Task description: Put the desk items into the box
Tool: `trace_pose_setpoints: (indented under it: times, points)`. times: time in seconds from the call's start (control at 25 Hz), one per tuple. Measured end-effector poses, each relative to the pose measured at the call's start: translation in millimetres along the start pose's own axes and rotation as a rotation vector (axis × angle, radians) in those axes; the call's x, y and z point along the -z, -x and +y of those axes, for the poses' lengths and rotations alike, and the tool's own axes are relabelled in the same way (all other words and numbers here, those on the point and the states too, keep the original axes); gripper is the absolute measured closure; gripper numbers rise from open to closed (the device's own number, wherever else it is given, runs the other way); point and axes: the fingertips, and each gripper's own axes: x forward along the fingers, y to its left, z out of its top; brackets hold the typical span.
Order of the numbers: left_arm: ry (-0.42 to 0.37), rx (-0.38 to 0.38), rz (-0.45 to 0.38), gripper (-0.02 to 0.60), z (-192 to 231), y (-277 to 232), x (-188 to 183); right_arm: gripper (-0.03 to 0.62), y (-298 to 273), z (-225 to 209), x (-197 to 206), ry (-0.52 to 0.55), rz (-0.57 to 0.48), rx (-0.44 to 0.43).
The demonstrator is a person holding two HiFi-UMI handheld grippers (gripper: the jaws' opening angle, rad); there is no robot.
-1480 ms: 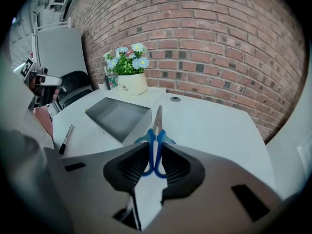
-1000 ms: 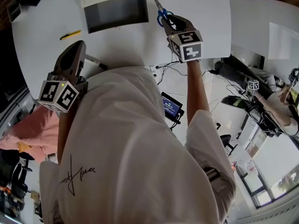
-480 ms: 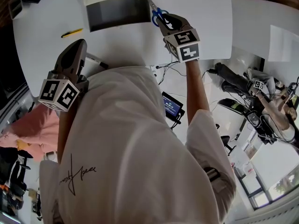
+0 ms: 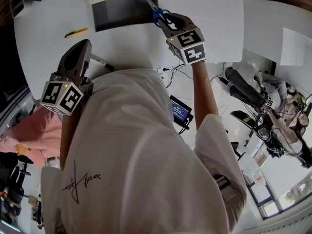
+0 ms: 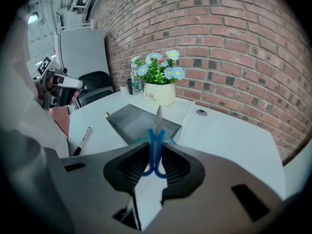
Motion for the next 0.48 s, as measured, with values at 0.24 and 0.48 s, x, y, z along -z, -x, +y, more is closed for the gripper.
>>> trace_pose_setpoints:
  times: [0.24, 0.48]
  points:
    - [0.006, -0.008, -0.003, 0.575, 4.3, 2.9, -1.0, 0.493, -10.5, 15.4, -9.5, 0.044, -0.005, -0.047]
    - [0.017, -0.019, -0.008, 0.575, 7.0, 10.8, -0.2, 0.493, -18.0, 29.6, -13.4, 0.088, 0.011, -0.083]
